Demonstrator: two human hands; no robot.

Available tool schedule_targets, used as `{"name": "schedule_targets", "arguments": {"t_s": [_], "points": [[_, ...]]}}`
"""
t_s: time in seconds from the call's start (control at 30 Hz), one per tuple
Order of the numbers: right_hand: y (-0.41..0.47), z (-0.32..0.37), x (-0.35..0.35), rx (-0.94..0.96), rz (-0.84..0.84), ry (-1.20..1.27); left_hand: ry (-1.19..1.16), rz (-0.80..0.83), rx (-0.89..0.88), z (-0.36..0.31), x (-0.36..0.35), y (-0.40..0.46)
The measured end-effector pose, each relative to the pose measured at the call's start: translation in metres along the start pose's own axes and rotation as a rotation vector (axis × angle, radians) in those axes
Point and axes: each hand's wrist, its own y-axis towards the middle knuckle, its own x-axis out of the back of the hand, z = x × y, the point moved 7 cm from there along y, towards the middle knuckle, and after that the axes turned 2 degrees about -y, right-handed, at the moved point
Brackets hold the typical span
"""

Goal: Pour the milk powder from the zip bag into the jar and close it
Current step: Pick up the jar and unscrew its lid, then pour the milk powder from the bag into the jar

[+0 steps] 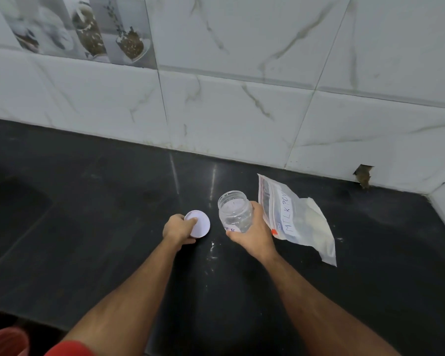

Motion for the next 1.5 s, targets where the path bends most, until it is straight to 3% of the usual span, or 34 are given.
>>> {"name": "schedule_targets", "arguments": {"t_s": [0.2,0.3,0.87,1.03,1.23,1.4,1.5], "points": [[0.007,-0.004,-0.012,0.015,-0.003,-0.049,0.409,-0.129,-0.107,-0.01,0.017,-0.003],[0.007,-0.004,-0.014,0.024,-0.014,-0.103,0.474,-0.139,-0.121,-0.01,0.018,-0.001],[-0.008,-0.002,-0.014,-0.048,0.044,-0.217,0.416,-0.188,-0.2,-0.006,0.027,-0.007],[-0.012,0.001,-0.01,-0.04,0.099,-0.212,0.373,-0.22,-0.38,-0.024,0.023,-0.023],[-0.02,0.005,0.009,-0.068,0.098,-0.191,0.146,-0.256,-0.628,-0.066,0.014,-0.058],[-0.033,0.009,0.05,-0.1,0.013,-0.243,-0.011,-0.184,-0.728,-0.099,-0.011,-0.095],[-0.041,0.012,0.069,-0.095,-0.002,-0.215,-0.081,-0.017,-0.707,-0.11,-0.043,-0.113]]}}
